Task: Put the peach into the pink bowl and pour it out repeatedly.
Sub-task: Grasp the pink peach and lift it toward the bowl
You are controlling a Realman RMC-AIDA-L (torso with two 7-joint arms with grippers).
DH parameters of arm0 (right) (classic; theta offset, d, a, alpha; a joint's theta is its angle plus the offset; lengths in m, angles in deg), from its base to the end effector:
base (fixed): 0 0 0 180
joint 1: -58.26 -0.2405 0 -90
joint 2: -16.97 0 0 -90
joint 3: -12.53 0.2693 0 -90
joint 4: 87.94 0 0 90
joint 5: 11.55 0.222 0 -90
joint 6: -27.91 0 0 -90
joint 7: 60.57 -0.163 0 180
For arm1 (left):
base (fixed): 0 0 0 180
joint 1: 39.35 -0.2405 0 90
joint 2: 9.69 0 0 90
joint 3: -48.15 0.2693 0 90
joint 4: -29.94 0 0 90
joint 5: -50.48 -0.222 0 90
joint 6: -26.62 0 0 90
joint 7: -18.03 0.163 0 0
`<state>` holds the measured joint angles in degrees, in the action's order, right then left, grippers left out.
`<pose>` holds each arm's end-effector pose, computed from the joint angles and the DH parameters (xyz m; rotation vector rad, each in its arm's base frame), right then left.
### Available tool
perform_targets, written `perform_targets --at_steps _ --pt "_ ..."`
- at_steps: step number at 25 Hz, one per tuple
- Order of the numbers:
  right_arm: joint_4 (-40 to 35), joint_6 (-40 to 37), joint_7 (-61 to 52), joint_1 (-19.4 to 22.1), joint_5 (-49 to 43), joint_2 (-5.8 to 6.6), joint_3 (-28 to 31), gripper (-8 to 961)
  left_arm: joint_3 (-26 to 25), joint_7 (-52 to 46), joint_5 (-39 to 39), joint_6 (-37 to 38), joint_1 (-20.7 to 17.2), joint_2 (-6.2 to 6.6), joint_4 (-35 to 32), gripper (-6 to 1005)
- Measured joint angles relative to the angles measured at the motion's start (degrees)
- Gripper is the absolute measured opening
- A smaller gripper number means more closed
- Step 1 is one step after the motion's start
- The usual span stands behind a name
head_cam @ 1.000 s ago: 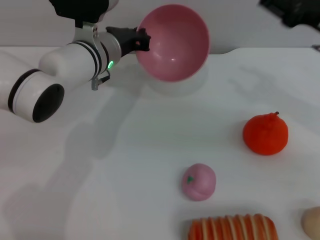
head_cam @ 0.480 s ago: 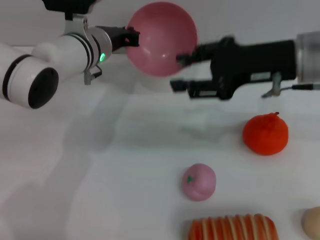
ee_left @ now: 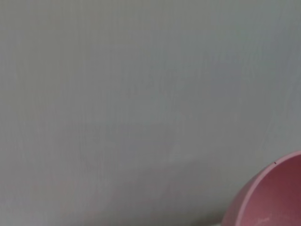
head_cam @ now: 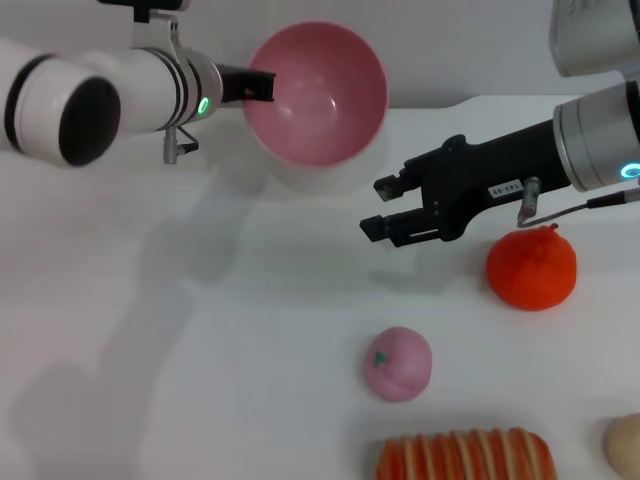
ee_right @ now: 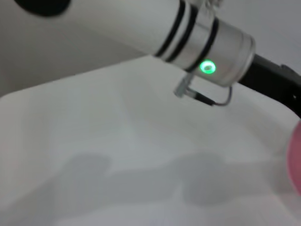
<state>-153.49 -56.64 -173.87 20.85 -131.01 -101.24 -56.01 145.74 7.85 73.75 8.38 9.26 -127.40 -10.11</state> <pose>0.1490 0.3936 -0.0244 -2.9357 0.4526 0.1994 -0.1780 0.5076 -0.0747 -1.9742 -0.9638 -0.2303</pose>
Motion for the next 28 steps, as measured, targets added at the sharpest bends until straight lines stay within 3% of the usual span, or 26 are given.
perform_targets --at_steps 2,5,9,13,19,28 --pt "0.12 -0.01 -1.18 -0.13 -0.82 0.00 0.17 414 -2.63 3.64 0.49 -9.09 0.06 -0.09 -3.97 46" --pt "0.11 -0.28 -3.32 -0.73 -2.80 0.00 0.16 411 -4.23 6.24 1.64 -13.04 0.07 -0.10 -5.52 46" --pt "0.29 -1.50 -5.76 -2.00 -6.36 -0.01 -0.77 408 -11.51 18.50 10.62 -24.26 1.13 -0.01 -6.91 46" --pt "1.70 -2.56 -6.64 -2.97 -7.74 -0.01 -2.35 404 -15.41 23.68 12.90 -31.05 1.52 0.00 -6.65 46" --pt "5.29 -4.75 -7.03 -4.97 -11.34 -0.01 -4.63 399 -16.26 24.18 12.93 -36.07 1.42 0.26 -6.78 45" --pt "10.97 -4.85 -7.77 -7.07 -14.43 -0.18 -7.88 391 -19.48 27.39 13.18 -37.82 1.53 -0.07 -6.28 45"
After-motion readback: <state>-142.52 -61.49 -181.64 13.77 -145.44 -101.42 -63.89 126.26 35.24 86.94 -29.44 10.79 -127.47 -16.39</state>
